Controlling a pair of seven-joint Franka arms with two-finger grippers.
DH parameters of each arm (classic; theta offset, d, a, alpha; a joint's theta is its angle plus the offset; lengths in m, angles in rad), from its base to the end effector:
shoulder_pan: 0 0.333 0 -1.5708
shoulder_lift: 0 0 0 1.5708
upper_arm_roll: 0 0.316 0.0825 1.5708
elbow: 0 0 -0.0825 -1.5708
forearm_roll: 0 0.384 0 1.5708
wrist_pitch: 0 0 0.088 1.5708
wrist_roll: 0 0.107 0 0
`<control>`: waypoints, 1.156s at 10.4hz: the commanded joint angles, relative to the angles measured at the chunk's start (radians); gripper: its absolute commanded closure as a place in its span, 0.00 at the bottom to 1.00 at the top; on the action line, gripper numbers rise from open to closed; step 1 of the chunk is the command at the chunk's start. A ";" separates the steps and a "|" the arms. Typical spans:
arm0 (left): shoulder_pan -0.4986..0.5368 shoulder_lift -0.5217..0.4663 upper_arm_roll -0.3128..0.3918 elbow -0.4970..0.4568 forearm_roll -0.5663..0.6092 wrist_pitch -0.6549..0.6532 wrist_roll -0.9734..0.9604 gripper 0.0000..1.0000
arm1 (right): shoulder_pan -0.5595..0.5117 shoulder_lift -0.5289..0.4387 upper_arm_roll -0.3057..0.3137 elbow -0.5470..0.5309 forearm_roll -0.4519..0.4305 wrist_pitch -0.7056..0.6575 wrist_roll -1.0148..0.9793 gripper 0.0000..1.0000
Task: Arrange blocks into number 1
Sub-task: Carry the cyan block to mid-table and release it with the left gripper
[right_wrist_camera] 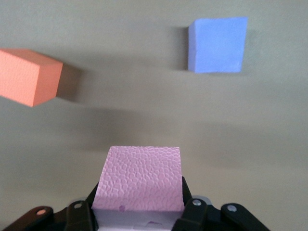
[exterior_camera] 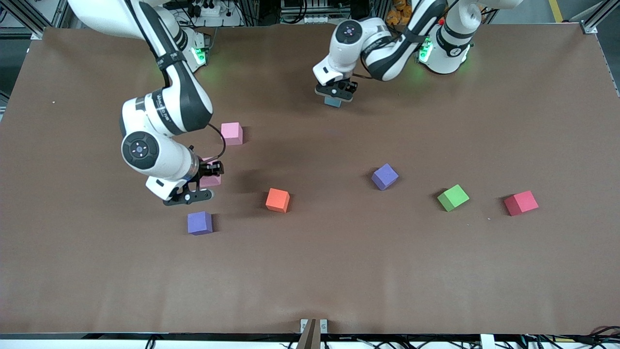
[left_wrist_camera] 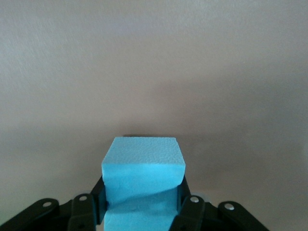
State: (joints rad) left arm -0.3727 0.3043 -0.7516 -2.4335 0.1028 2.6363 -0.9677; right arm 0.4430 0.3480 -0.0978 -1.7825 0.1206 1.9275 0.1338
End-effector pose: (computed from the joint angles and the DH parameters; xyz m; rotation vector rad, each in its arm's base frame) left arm 0.1965 -0.4473 0.2147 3.0455 -0.3454 -0.2178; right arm 0.5786 0.2213 0.3465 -3.0892 -0.2482 0.3304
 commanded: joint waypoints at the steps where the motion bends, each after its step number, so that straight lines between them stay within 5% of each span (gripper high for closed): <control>1: -0.032 0.044 0.023 0.059 0.026 -0.032 -0.113 1.00 | 0.045 -0.057 -0.011 -0.049 -0.009 -0.013 0.009 0.42; 9: -0.138 0.115 0.141 0.155 0.029 -0.038 -0.194 1.00 | 0.128 -0.061 -0.016 -0.055 0.024 -0.004 0.056 0.42; 10: -0.137 0.115 0.141 0.162 0.029 -0.039 -0.194 0.16 | 0.126 -0.061 -0.016 -0.055 0.049 -0.007 0.058 0.42; 11: -0.135 0.104 0.143 0.166 0.029 -0.047 -0.198 0.00 | 0.122 -0.060 -0.017 -0.064 0.075 -0.005 0.058 0.42; 12: -0.129 0.093 0.143 0.183 0.029 -0.077 -0.194 0.00 | 0.123 -0.060 -0.016 -0.067 0.088 -0.002 0.075 0.42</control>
State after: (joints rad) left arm -0.4949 0.4023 -0.6192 -2.2856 0.1028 2.6026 -1.1320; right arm 0.5588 0.3219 -0.1068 -1.8084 0.1786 1.9151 0.1831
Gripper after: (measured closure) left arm 0.247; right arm 0.396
